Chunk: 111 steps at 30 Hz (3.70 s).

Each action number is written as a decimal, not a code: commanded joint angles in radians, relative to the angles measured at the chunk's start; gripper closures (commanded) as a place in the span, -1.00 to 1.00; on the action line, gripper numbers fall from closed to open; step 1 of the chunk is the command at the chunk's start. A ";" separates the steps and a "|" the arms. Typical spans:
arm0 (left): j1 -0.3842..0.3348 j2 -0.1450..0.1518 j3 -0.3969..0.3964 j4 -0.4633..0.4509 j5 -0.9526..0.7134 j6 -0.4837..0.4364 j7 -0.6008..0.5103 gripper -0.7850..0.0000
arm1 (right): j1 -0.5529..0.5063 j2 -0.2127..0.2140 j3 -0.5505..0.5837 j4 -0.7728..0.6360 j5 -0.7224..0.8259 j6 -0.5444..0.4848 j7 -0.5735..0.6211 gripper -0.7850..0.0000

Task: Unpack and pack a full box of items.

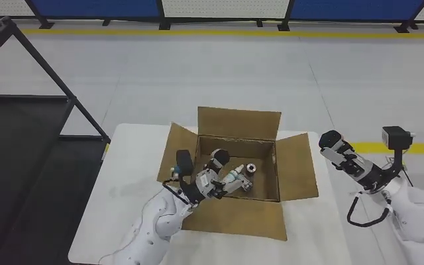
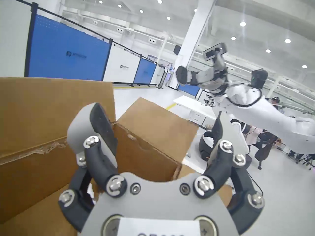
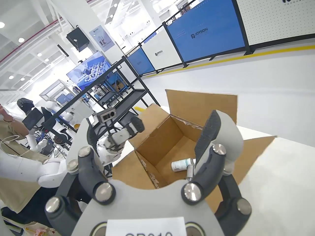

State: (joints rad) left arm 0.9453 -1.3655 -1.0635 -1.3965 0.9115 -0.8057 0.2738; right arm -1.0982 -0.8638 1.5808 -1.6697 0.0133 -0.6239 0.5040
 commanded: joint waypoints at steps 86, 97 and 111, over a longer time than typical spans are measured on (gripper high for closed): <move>0.316 0.076 -0.477 -0.214 -0.171 0.325 -0.009 -1.00 | 0.905 -0.470 -1.144 0.831 -0.745 0.530 0.442 -0.65; 0.316 0.076 -0.477 -0.214 -0.171 0.325 -0.009 -1.00 | 0.910 -0.530 -1.148 0.947 -0.758 0.547 0.390 0.04; 0.316 0.076 -0.477 -0.214 -0.171 0.325 -0.009 -1.00 | 0.909 -0.571 -1.129 1.050 -0.770 0.525 0.381 -0.35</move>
State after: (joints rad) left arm 1.2613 -1.2897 -1.5406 -1.6100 0.7406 -0.4803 0.2651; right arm -0.1880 -1.4327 0.4523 -0.6257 -0.7514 -0.0992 0.8831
